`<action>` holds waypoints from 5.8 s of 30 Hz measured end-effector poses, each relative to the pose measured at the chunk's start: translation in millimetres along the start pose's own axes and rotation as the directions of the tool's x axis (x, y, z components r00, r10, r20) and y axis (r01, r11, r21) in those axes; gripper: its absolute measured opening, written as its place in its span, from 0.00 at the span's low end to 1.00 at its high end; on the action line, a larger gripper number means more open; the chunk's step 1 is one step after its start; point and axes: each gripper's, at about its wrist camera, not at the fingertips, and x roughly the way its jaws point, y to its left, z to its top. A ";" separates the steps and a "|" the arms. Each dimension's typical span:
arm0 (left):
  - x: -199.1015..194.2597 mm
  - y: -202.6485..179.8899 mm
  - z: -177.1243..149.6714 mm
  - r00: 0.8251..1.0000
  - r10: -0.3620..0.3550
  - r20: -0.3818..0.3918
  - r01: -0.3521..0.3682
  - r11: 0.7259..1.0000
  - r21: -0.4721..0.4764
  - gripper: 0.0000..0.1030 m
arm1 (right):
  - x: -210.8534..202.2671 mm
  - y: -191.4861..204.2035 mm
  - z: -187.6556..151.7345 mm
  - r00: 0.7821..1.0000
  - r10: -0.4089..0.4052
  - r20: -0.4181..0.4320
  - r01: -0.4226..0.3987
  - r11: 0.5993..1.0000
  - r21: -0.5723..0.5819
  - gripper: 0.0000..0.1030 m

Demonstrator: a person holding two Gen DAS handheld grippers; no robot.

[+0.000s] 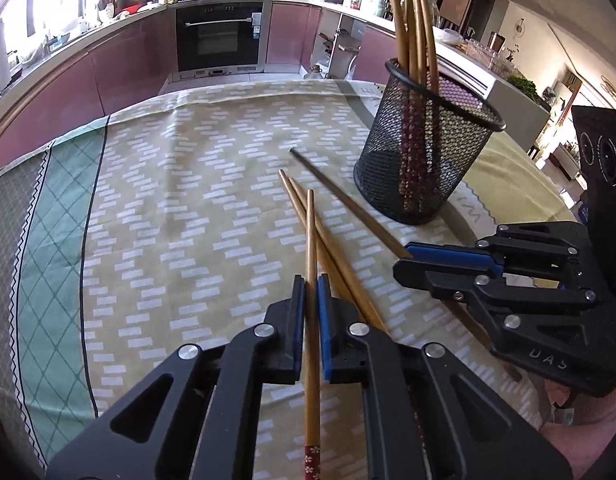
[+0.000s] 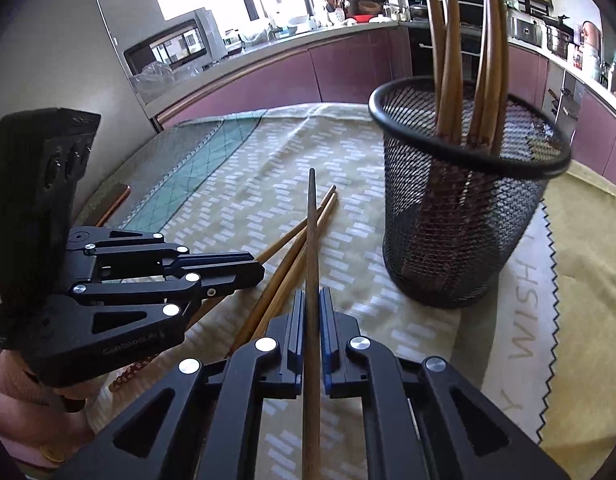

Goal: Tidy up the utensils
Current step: 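Lift the left tool's chopstick upright over the mesh cup while the right tool carries its chopstick, then lower the left tool's chopstick into the cup and open while the right tool releases its chopstick, then move both open tools back over the last two chopsticks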

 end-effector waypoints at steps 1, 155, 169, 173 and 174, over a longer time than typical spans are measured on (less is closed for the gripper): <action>-3.5 -0.4 0.9 1.000 -0.006 0.008 0.006 1.000 0.000 0.07 | -4.9 -0.4 0.1 1.000 0.004 0.012 -0.004 1.000 0.002 0.06; -53.5 29.7 -17.3 0.982 0.113 0.152 -0.103 0.992 -0.073 0.61 | 5.5 15.9 -13.9 1.000 -0.009 -0.030 0.008 1.000 -0.007 0.43; -45.2 26.1 -18.5 0.986 0.101 0.135 -0.093 0.994 -0.065 0.61 | 9.8 21.1 -13.2 0.997 -0.064 -0.033 0.063 0.997 -0.034 0.43; -43.1 24.7 -18.2 0.987 0.100 0.130 -0.093 0.994 -0.059 0.61 | 10.0 18.7 -11.9 0.997 -0.068 -0.035 0.068 0.998 -0.019 0.40; -42.3 23.9 -17.8 0.987 0.099 0.128 -0.092 0.994 -0.056 0.61 | 10.1 18.1 -11.6 0.997 -0.069 -0.036 0.069 0.998 -0.017 0.38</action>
